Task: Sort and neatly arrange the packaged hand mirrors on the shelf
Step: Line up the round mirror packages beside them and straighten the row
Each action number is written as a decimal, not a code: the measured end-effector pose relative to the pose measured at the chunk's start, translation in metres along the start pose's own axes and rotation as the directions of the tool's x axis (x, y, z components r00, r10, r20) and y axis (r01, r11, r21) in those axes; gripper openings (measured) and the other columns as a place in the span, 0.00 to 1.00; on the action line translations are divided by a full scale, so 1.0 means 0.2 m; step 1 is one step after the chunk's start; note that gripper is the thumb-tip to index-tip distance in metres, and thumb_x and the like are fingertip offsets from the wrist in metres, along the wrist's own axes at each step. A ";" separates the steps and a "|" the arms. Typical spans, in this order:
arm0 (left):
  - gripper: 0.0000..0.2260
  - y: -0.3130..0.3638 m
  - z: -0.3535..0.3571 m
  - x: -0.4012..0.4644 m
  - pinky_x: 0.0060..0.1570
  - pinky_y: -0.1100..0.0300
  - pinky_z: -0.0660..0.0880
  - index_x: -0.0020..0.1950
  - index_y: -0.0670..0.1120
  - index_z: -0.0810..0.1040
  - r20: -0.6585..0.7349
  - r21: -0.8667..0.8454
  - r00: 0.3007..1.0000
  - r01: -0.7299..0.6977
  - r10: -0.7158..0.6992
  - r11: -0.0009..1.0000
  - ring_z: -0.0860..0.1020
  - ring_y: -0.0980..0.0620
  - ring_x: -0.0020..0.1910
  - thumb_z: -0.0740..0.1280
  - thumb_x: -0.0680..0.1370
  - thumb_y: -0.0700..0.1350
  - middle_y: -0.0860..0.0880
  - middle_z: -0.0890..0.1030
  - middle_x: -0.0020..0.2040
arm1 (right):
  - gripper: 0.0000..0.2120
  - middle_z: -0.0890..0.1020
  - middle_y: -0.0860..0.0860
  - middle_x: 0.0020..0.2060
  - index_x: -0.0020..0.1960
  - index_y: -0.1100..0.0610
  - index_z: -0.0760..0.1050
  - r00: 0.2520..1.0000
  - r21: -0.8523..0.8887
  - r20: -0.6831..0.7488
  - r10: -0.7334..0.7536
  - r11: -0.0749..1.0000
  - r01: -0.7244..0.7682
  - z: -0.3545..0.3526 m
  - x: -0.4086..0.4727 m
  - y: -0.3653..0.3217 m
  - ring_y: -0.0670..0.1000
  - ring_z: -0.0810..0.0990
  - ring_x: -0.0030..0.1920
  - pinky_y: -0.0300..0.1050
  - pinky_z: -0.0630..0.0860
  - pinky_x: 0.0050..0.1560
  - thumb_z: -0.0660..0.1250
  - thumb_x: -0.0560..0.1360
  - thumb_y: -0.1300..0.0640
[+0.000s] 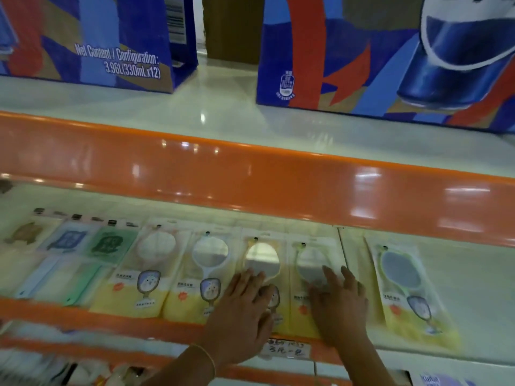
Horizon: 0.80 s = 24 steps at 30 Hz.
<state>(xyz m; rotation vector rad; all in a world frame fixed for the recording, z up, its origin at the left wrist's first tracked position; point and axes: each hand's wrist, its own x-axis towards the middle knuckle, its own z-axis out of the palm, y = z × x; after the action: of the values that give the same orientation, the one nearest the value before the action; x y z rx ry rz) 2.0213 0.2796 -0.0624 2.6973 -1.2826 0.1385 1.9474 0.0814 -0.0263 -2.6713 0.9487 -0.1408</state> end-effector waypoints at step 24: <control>0.24 0.01 -0.01 -0.01 0.73 0.49 0.48 0.73 0.50 0.67 -0.035 -0.062 0.999 0.000 -0.002 0.998 0.56 0.47 0.76 0.53 0.80 0.59 0.49 0.63 0.76 | 0.30 0.57 0.51 0.77 0.72 0.37 0.61 0.985 -0.076 0.098 -0.140 0.986 0.148 0.08 -0.07 0.01 0.58 0.54 0.75 0.59 0.55 0.71 0.48 0.72 0.33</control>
<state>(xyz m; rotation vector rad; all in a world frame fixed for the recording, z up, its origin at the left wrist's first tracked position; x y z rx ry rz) 2.0178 0.2804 -0.0605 2.6310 -1.2547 0.1429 1.9377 0.0925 -0.0425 -2.7951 0.7485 -0.0084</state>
